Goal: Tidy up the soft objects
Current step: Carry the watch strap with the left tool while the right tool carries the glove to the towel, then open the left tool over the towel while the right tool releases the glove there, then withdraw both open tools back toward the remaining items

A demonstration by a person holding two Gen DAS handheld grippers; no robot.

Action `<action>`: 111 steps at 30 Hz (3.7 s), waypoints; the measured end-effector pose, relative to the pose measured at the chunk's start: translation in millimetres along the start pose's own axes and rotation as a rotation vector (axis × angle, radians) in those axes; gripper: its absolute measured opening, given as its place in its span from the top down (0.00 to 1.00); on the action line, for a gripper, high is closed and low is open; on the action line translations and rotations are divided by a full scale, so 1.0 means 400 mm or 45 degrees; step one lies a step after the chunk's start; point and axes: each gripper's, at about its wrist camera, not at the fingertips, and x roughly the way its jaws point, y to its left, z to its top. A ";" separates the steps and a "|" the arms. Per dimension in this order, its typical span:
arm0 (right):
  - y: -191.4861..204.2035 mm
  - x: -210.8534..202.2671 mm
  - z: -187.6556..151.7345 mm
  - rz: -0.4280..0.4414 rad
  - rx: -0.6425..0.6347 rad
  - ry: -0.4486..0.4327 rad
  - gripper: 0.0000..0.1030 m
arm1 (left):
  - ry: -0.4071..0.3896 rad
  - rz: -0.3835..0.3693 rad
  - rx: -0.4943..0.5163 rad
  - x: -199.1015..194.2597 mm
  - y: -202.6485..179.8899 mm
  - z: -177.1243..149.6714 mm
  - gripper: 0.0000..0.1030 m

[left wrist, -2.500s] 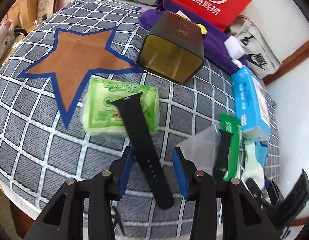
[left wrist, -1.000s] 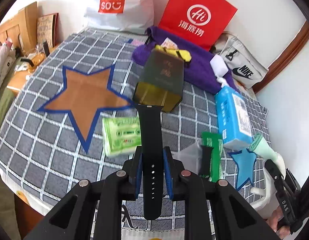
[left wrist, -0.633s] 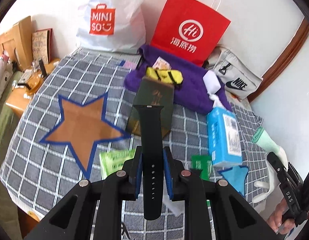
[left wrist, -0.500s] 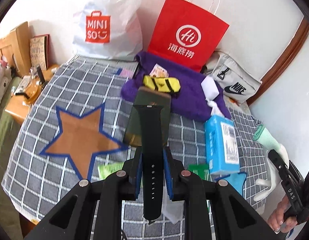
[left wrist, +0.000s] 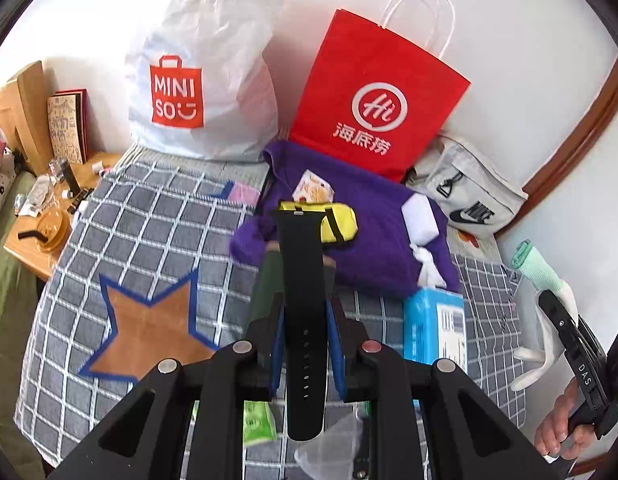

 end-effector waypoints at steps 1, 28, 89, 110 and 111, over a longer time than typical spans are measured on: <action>-0.004 0.011 0.010 0.000 0.001 -0.003 0.77 | -0.001 0.002 0.002 0.006 -0.002 0.015 0.82; -0.081 0.378 0.135 0.046 0.017 0.087 0.76 | 0.120 -0.066 0.014 0.293 -0.070 0.240 0.82; 0.020 0.257 0.050 0.109 0.043 0.241 0.36 | 0.104 0.058 -0.010 0.182 0.075 0.051 0.57; 0.125 0.048 -0.287 0.023 0.092 0.246 0.36 | 0.251 0.063 -0.055 0.169 0.209 -0.314 0.45; 0.125 0.042 -0.296 0.010 0.084 0.245 0.36 | 0.229 0.018 -0.072 0.175 0.209 -0.321 0.39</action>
